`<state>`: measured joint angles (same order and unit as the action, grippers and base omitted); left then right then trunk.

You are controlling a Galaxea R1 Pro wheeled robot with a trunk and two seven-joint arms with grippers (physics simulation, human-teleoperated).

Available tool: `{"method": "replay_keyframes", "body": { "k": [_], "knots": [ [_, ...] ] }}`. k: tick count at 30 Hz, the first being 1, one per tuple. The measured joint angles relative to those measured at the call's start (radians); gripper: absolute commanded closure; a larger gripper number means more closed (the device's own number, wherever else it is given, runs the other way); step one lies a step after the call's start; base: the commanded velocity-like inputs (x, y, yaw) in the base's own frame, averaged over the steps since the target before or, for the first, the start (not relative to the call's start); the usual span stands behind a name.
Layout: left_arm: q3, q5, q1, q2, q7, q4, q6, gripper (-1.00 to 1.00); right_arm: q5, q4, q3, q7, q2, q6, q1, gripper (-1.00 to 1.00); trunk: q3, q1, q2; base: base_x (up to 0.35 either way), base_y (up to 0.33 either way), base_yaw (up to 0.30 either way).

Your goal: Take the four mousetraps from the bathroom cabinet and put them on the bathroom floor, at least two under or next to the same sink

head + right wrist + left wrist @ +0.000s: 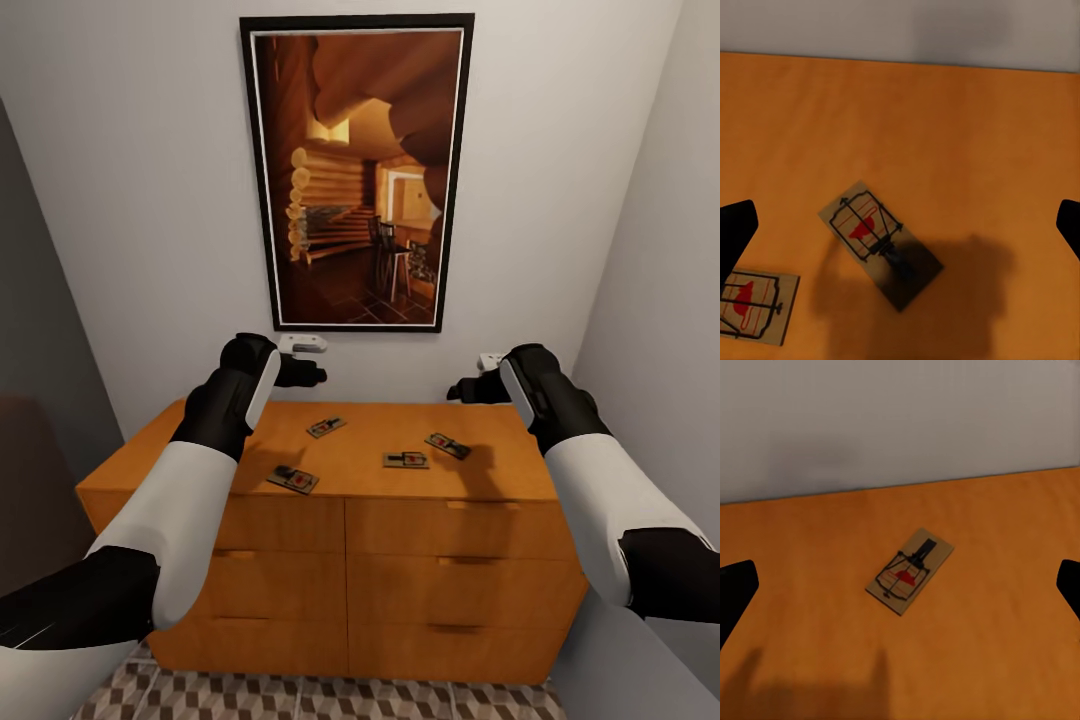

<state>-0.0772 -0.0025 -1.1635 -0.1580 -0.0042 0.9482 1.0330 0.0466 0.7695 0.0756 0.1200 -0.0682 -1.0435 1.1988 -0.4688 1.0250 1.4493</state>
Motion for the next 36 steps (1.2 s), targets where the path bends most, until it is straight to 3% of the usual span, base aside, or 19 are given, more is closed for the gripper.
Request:
{"method": "replay_keyframes", "body": {
  "k": [25, 36],
  "knots": [
    [-0.001, 0.001, 0.0, 0.0, 0.0, -0.011, 0.0, -1.0, 0.0, -0.05, 0.0, -0.004, 0.004, 0.0, 0.0, -1.0, 0.0, 0.0, 0.0, 0.043, 0.0, 0.0],
    [-0.001, 0.001, 0.0, 0.0, 0.0, -0.038, -0.001, -1.0, -0.001, -0.148, -0.003, -0.005, 0.004, 0.0, 0.0, -1.0, 0.0, 0.0, 0.0, 0.001, 0.0, 0.0]
  ]
}}
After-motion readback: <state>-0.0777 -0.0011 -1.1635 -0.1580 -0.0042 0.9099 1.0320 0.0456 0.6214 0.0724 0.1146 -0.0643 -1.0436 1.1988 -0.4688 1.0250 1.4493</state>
